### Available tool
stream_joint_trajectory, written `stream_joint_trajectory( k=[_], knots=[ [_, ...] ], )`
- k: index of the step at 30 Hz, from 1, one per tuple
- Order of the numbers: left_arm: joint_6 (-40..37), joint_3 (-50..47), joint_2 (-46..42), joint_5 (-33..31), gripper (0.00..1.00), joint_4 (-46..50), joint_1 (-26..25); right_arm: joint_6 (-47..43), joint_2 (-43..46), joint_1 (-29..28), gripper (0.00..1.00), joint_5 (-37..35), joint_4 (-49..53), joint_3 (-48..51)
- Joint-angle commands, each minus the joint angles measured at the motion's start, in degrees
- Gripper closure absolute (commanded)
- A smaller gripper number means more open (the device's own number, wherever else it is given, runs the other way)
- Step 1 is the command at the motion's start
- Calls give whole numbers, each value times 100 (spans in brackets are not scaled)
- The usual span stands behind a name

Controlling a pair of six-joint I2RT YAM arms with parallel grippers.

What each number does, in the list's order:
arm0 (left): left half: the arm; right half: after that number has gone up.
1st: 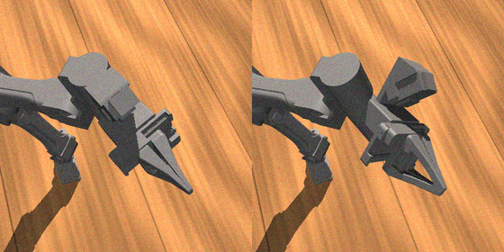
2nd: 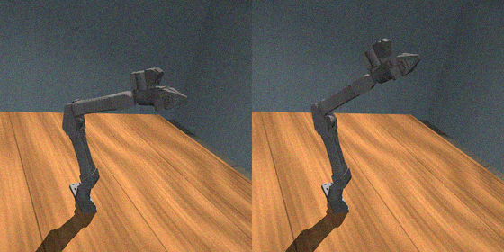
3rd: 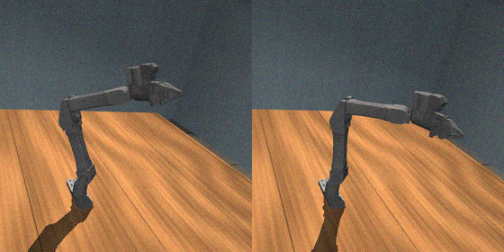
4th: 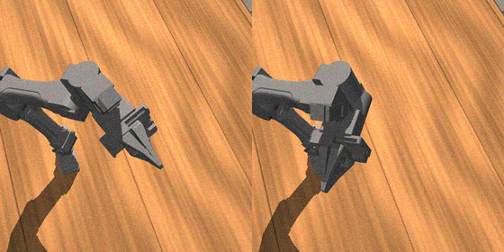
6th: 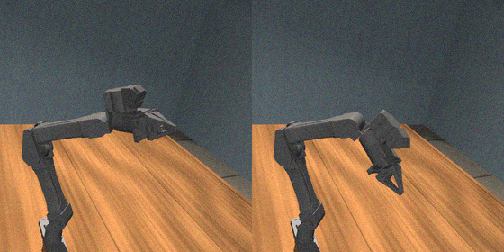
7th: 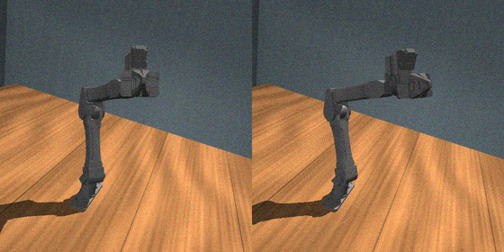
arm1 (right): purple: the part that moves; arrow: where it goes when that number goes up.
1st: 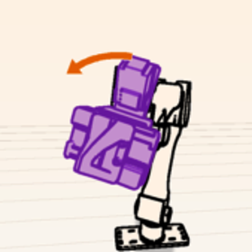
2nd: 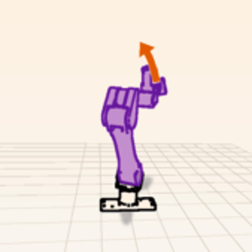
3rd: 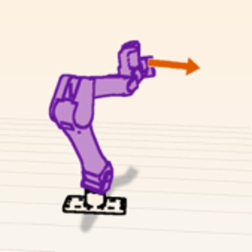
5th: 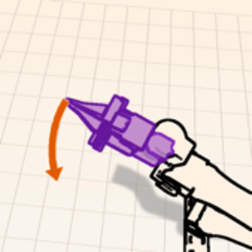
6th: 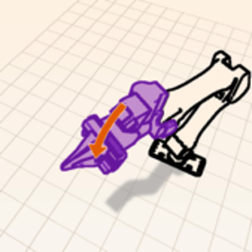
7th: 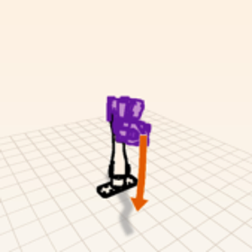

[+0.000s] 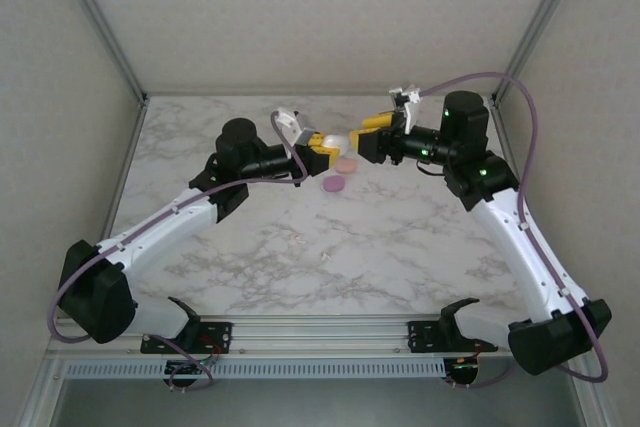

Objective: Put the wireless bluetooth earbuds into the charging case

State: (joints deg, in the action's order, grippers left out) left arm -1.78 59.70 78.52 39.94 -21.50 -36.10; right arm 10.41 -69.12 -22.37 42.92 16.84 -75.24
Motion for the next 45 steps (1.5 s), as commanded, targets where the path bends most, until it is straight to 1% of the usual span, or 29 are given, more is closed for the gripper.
stream_joint_trajectory(
  k=[1,6,12,18,25,33,37,41,43,45],
  knots=[
    [210,-210,-71,-49,95,-1075,33,334,-162,5,38,523,399,-209],
    [419,-256,4,69,98,-1409,33,378,-339,4,38,519,486,-322],
    [610,-266,110,169,98,-1652,33,328,-572,0,39,457,785,-544],
    [676,-257,155,259,98,-1743,33,469,-649,4,40,286,663,-630],
    [715,-264,120,352,98,-1788,33,646,-742,-1,40,-396,585,-737],
    [672,-317,39,351,98,-1744,33,963,-905,2,39,-423,252,-871],
    [629,-410,-12,228,98,-1722,33,1039,-930,-2,36,-384,211,-977],
    [470,-467,-88,23,98,-1532,41,1090,-778,0,33,-364,193,-1047],
    [309,-502,-159,-158,98,-1309,50,1086,-585,-1,32,-553,210,-1019],
    [275,-617,-237,-348,98,-1313,88,1083,-330,4,31,-1027,294,-931]
  ],
)
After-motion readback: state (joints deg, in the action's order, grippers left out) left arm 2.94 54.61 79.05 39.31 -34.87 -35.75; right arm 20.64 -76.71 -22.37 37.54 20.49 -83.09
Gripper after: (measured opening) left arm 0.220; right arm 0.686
